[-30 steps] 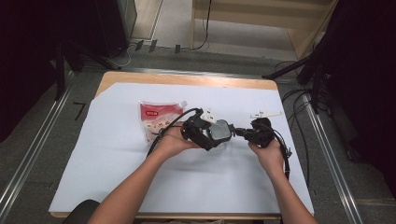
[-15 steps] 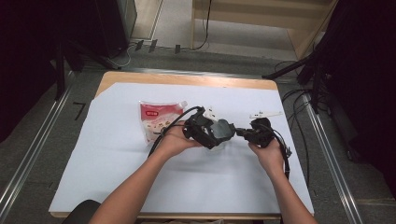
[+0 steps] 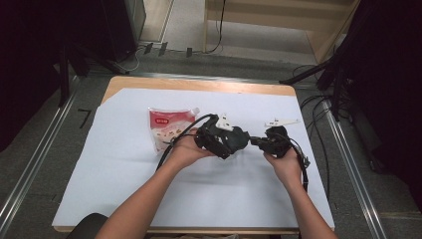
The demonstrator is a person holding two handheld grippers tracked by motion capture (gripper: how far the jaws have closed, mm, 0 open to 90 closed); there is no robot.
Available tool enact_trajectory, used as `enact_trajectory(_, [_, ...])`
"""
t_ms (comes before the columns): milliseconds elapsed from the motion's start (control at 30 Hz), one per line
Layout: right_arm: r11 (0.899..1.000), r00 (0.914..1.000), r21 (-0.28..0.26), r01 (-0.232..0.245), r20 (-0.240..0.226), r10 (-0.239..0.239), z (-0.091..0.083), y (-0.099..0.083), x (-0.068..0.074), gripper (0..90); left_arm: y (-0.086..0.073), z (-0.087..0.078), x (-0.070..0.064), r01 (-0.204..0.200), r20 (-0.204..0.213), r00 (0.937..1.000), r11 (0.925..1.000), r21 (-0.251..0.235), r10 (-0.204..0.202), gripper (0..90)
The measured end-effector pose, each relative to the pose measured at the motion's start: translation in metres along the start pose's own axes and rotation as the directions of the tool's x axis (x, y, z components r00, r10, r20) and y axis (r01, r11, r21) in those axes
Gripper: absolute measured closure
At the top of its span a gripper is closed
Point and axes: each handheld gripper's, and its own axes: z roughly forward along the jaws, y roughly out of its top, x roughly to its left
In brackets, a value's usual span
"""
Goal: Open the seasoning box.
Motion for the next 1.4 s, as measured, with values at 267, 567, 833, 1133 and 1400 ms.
enact_trajectory(267, [1.000, 0.9996, -0.014, 0.026, -0.004, -0.026, 0.000, 0.002, 0.006, 90.0, -0.003, -0.005, 0.001, 0.017, 0.005, 0.9998, 0.9993, 0.035, -0.017, 18.1])
enact_trajectory(567, [0.999, 0.9992, -0.017, 0.040, -0.007, -0.040, 0.000, 0.003, 0.009, 90.0, -0.008, -0.007, 0.000, 0.029, -0.013, 0.9995, 0.9995, 0.011, -0.029, 18.0])
enact_trajectory(833, [0.997, 0.9963, -0.003, 0.082, -0.028, -0.082, 0.004, 0.005, 0.020, 90.0, -0.010, -0.009, 0.000, 0.031, -0.019, 0.9993, 0.9995, 0.007, -0.031, 18.4])
enact_trajectory(1133, [0.996, 0.9951, 0.007, 0.089, -0.045, -0.088, 0.009, 0.005, 0.026, 90.0, -0.010, -0.015, 0.001, 0.034, -0.017, 0.9993, 0.9994, 0.007, -0.033, 18.5])
enact_trajectory(1400, [0.995, 0.9929, 0.014, 0.100, -0.066, -0.099, 0.011, 0.005, 0.030, 90.0, -0.003, -0.025, 0.002, 0.046, -0.007, 0.9989, 0.9989, -0.002, -0.046, 19.0])
